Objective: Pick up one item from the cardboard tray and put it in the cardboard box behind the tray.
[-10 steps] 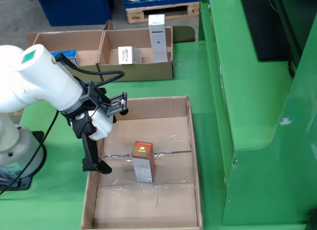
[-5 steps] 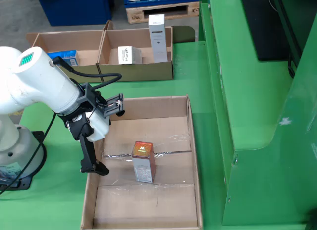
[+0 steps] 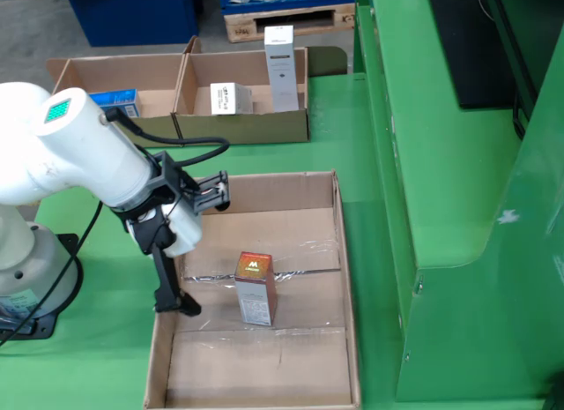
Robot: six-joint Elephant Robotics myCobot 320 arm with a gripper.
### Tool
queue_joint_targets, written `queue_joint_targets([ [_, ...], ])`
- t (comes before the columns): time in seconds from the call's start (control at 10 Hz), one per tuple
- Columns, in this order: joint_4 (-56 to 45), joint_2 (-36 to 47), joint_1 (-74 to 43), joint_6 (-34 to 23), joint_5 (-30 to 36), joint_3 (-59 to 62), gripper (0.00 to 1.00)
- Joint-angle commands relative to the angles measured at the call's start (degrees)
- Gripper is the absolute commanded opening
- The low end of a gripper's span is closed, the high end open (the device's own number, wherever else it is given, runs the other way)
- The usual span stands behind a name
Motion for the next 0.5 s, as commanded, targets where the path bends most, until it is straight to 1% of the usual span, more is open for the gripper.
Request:
queue_joint_targets([
  [0.0,-4.0,-8.5,-1.5,-1.2,1.6,16.5,1.0],
  [0.2,-6.8,-12.6,-1.8,-1.9,2.2,23.3,1.0],
  [0.3,-6.8,-12.6,-1.8,-1.9,2.2,23.3,1.0],
  [0.4,-8.1,-14.8,-1.8,-1.9,2.2,27.0,1.0],
])
